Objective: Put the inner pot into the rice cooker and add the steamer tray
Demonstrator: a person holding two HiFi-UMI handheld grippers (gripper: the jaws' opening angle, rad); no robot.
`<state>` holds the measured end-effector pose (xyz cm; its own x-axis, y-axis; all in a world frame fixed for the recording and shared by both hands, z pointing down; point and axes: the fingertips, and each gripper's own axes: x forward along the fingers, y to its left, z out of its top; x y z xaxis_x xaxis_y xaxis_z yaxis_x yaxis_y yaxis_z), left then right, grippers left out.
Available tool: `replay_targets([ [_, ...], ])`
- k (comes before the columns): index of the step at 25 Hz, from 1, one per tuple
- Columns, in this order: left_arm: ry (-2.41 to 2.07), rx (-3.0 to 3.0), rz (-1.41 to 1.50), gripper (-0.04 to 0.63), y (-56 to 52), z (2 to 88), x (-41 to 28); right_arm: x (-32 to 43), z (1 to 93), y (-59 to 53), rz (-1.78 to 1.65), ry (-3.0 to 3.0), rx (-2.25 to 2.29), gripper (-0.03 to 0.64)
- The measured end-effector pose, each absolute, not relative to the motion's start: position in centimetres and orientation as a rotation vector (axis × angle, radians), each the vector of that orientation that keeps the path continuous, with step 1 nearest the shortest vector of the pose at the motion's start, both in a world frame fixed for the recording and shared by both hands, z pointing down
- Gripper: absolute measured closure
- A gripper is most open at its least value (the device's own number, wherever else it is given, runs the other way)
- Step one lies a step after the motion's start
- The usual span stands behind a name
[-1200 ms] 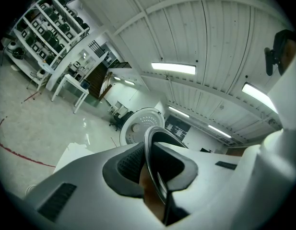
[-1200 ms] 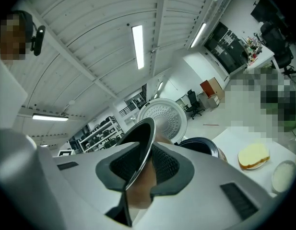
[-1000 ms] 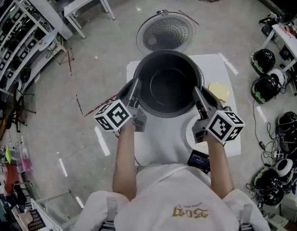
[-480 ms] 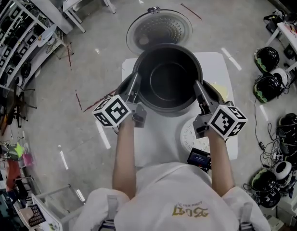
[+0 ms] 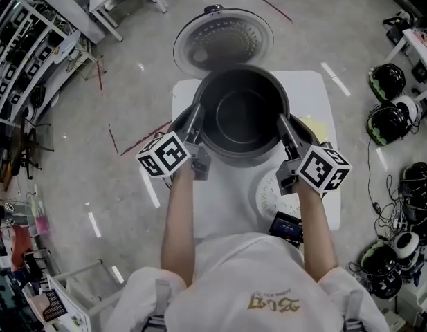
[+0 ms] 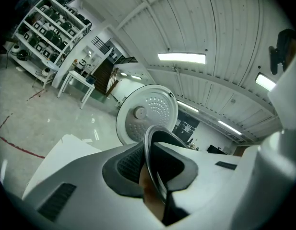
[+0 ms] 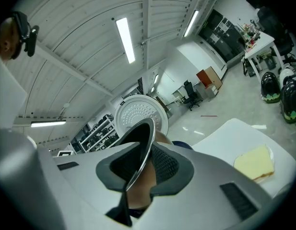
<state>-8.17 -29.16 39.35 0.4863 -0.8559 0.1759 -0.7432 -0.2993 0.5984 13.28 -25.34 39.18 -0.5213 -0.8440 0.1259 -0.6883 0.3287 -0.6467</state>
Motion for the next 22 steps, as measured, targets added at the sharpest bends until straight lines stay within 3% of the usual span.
replay_targets([
  [14,-1.354,2.049,-0.08,0.518,-31.2,44.1,-7.6,13.7,44.2,-28.0,-1.117,2.384,-1.402,0.531],
  [22,-1.417,2.077,0.157,0.495,-31.8,46.8,-7.6,13.2,46.7,-29.0,-1.153,2.466,-1.439,0.524],
])
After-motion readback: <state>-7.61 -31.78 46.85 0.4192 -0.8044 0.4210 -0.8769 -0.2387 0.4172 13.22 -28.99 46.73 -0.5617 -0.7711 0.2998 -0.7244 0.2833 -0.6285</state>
